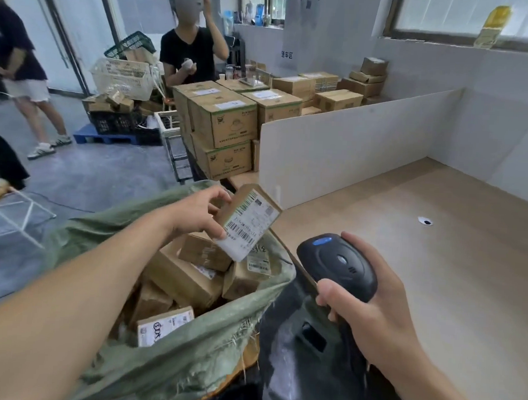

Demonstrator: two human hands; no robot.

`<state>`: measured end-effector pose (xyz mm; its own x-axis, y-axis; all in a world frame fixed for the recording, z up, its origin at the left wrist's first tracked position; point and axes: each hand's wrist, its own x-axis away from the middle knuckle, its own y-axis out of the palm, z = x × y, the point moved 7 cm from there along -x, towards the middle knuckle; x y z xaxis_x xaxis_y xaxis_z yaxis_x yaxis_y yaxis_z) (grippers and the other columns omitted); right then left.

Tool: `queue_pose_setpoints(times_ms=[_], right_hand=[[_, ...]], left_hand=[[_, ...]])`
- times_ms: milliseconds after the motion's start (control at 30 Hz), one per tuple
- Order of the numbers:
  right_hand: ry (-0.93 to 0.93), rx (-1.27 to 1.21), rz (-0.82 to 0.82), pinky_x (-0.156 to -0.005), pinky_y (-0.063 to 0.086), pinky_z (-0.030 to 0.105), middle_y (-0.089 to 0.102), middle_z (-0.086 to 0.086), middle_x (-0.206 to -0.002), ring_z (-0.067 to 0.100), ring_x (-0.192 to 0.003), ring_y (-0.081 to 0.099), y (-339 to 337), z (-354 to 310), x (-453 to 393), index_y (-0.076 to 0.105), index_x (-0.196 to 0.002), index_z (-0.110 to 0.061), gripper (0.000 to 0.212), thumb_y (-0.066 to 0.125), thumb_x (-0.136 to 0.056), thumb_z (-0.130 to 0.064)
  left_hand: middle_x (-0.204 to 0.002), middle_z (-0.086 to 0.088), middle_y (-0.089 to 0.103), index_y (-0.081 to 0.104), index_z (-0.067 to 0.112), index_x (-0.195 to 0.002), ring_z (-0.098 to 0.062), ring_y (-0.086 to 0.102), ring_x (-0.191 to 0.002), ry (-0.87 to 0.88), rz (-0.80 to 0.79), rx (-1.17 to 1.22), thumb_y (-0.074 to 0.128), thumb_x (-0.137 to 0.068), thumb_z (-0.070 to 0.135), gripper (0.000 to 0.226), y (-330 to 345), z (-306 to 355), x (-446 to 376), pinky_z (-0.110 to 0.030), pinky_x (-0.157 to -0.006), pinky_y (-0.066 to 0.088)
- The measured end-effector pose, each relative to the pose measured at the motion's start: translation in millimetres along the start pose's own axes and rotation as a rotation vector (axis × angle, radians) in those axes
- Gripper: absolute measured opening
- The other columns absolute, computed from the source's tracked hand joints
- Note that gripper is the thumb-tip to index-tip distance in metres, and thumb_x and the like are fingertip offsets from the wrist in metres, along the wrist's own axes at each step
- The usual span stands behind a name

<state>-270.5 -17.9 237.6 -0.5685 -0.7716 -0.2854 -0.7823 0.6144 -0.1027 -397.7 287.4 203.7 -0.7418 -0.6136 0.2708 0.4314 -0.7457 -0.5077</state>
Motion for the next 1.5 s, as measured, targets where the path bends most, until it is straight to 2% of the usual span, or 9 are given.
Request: queue_pose_setpoints(times_ms=[233, 433, 533, 633, 767, 867, 1000, 1233, 1500], right_hand=[[0.047, 0.0, -0.108, -0.065, 0.057, 0.024, 0.077, -0.006, -0.105, 0.019, -0.083, 0.076, 69, 26, -30, 0.065, -0.104, -0.065, 0.062, 0.085, -0.069, -0.018], [0.105, 0.017, -0.13, -0.063, 0.055, 0.02, 0.078, -0.006, -0.097, 0.015, -0.078, 0.075, 85, 41, -42, 0.065, -0.103, -0.064, 0.06, 0.08, -0.066, -0.018], [0.129, 0.016, -0.111, -0.062, 0.055, 0.02, 0.078, -0.004, -0.098, 0.017, -0.081, 0.076, 83, 49, -43, 0.065, -0.103, -0.064, 0.061, 0.083, -0.064, -0.02], [0.147, 0.014, -0.075, -0.063, 0.055, 0.022, 0.077, -0.001, -0.097, 0.019, -0.083, 0.076, 77, 57, -43, 0.064, -0.107, -0.062, 0.059, 0.083, -0.057, -0.035], [0.166, -0.002, -0.061, -0.063, 0.054, 0.02, 0.077, -0.001, -0.096, 0.018, -0.083, 0.075, 73, 64, -39, 0.064, -0.108, -0.062, 0.059, 0.082, -0.056, -0.039], [0.172, -0.007, -0.056, -0.063, 0.054, 0.019, 0.077, -0.002, -0.096, 0.017, -0.082, 0.075, 72, 62, -35, 0.064, -0.109, -0.061, 0.059, 0.082, -0.058, -0.039], [0.196, -0.004, -0.031, -0.064, 0.054, 0.02, 0.077, -0.002, -0.096, 0.017, -0.081, 0.075, 64, 63, -31, 0.063, -0.115, -0.056, 0.062, 0.083, -0.058, -0.04], [0.207, 0.019, -0.004, -0.07, 0.055, 0.03, 0.076, -0.002, -0.108, 0.02, -0.088, 0.076, 49, 64, -23, 0.057, -0.132, -0.041, 0.078, 0.085, -0.059, -0.045], [0.167, -0.03, 0.004, -0.067, 0.054, 0.025, 0.076, -0.003, -0.106, 0.019, -0.084, 0.075, 22, 47, -2, 0.059, -0.127, -0.043, 0.075, 0.085, -0.056, -0.043]], left_hand=[[-0.112, -0.011, 0.066, 0.05, 0.026, -0.121, -0.028, 0.067, -0.103, -0.222, -0.054, -0.173, 0.084, -0.069, -0.004, 0.069, -8, -120, 7, -0.043, -0.088, 0.057], [-0.108, -0.007, 0.067, 0.043, 0.033, -0.117, -0.02, 0.067, -0.088, -0.315, -0.173, -0.326, 0.087, -0.061, 0.011, 0.074, 44, -192, 3, -0.04, -0.08, 0.058], [-0.108, -0.006, 0.063, 0.042, 0.029, -0.116, -0.016, 0.06, -0.074, -0.354, -0.286, -0.375, 0.076, -0.07, 0.004, 0.062, 69, -219, 7, -0.031, -0.058, 0.051], [-0.118, -0.005, 0.06, 0.04, 0.038, -0.105, -0.016, 0.053, -0.08, -0.358, -0.428, -0.491, 0.066, -0.08, 0.013, 0.044, 91, -241, 12, -0.029, -0.06, 0.048], [-0.099, -0.001, 0.054, 0.038, 0.03, -0.104, -0.015, 0.043, -0.074, -0.335, -0.494, -0.562, 0.067, -0.084, 0.021, 0.036, 97, -239, 9, -0.026, -0.056, 0.043], [-0.108, 0.001, 0.058, 0.047, 0.031, -0.108, -0.018, 0.056, -0.086, -0.312, -0.584, -0.679, 0.064, -0.087, 0.023, 0.028, 102, -245, 11, -0.037, -0.075, 0.055], [-0.143, 0.01, 0.052, 0.048, 0.042, -0.137, -0.018, 0.053, -0.126, -0.34, -0.724, -0.78, 0.069, -0.087, 0.038, 0.054, 119, -269, 22, -0.047, -0.107, 0.046], [-0.124, 0.001, 0.063, 0.066, 0.022, -0.122, -0.018, 0.06, -0.109, -0.345, -0.489, -0.702, 0.066, -0.092, 0.021, 0.03, 91, -231, 4, -0.03, -0.084, 0.052], [-0.113, 0.005, 0.066, 0.062, 0.03, -0.098, -0.014, 0.063, -0.099, -0.198, -0.155, -0.627, 0.072, -0.09, 0.034, 0.013, 76, -138, -17, -0.035, -0.09, 0.055]])
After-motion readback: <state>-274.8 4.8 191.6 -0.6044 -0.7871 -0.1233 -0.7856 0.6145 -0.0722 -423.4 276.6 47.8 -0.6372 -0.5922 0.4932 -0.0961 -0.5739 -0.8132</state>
